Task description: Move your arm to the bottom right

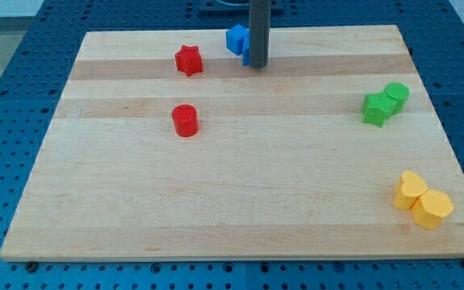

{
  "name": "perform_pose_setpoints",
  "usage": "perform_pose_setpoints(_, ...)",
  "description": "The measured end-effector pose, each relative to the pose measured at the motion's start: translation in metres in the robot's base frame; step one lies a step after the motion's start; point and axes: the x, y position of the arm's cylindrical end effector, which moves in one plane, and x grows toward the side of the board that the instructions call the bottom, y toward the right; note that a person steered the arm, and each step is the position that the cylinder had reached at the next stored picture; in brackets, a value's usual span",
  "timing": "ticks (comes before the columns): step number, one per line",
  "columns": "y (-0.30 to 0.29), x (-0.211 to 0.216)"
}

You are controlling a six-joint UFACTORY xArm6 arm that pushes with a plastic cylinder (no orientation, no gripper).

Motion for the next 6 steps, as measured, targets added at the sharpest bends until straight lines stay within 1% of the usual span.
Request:
perform_pose_setpoints(1, 0.0, 0.0)
perform_pose_setpoints(2, 0.0, 0.022)
perform_pose_setpoints(3, 0.006, 0.075)
perform_pose_setpoints(4, 0.011, 0.142)
perform_pose_setpoints(5, 0.037, 0.181)
perform_pose_setpoints(6, 0.095, 0.181)
